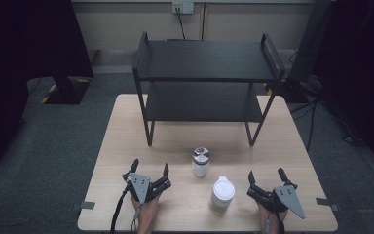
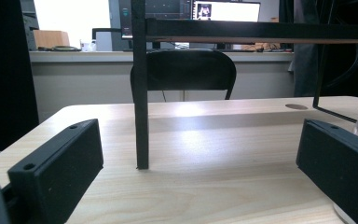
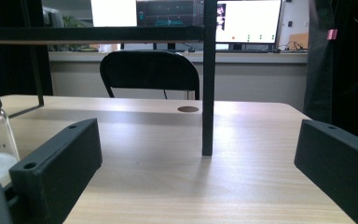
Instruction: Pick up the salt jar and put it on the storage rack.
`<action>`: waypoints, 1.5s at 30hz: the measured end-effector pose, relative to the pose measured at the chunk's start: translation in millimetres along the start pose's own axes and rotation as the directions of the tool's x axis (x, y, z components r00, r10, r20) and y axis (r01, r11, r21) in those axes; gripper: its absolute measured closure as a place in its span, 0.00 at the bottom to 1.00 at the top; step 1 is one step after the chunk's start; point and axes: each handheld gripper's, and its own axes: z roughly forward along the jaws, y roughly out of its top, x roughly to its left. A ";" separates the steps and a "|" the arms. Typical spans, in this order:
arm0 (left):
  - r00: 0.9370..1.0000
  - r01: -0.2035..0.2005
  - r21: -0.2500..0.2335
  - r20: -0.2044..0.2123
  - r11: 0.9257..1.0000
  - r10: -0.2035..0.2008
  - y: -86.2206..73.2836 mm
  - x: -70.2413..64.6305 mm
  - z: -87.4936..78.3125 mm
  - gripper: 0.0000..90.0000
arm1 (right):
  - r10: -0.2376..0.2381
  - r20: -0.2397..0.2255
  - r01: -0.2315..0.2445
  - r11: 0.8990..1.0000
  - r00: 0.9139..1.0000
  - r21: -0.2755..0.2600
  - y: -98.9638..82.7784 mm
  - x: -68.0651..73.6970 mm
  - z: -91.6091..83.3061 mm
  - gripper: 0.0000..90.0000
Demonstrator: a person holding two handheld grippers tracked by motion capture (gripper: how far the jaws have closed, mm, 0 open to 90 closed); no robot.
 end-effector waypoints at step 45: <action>0.931 0.042 0.030 0.361 0.999 -0.050 50.1 -36.0 45.7 0.05 | -0.003 0.003 0.003 1.000 1.000 0.000 0.1 1.1 -0.4 0.00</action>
